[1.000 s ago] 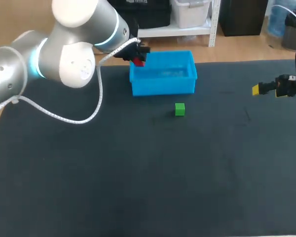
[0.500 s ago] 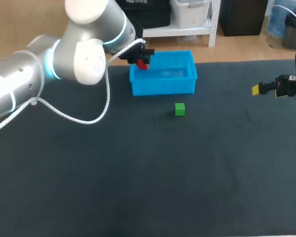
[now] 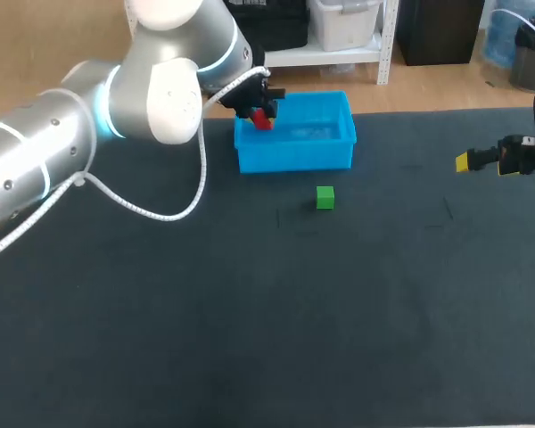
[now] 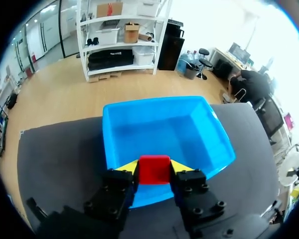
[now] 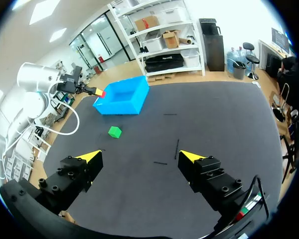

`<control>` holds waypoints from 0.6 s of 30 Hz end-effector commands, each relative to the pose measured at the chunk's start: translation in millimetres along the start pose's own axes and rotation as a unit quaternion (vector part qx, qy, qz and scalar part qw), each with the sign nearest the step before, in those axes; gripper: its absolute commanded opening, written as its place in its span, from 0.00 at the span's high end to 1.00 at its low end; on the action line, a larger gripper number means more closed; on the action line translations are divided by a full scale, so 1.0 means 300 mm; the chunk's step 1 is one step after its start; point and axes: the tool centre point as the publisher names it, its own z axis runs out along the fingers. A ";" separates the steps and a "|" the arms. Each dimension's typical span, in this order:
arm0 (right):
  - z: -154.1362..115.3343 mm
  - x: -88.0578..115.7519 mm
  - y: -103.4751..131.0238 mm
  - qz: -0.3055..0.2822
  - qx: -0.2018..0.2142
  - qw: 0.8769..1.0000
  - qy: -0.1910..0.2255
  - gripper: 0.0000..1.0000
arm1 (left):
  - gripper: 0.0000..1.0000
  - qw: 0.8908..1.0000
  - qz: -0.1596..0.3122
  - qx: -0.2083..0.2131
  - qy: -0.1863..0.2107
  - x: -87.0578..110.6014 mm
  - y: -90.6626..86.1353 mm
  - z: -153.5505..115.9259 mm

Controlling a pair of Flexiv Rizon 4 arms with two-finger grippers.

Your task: Use the left arm to pick the red cube and place it into the blue plastic box first, then use the right arm to grasp the green cube and put it into the same blue plastic box after the first action is fully finished.

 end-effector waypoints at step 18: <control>-0.001 0.000 -0.003 -0.001 -0.002 1.000 0.001 0.00 | 0.00 0.999 0.023 0.011 -0.031 0.062 -0.046 -0.200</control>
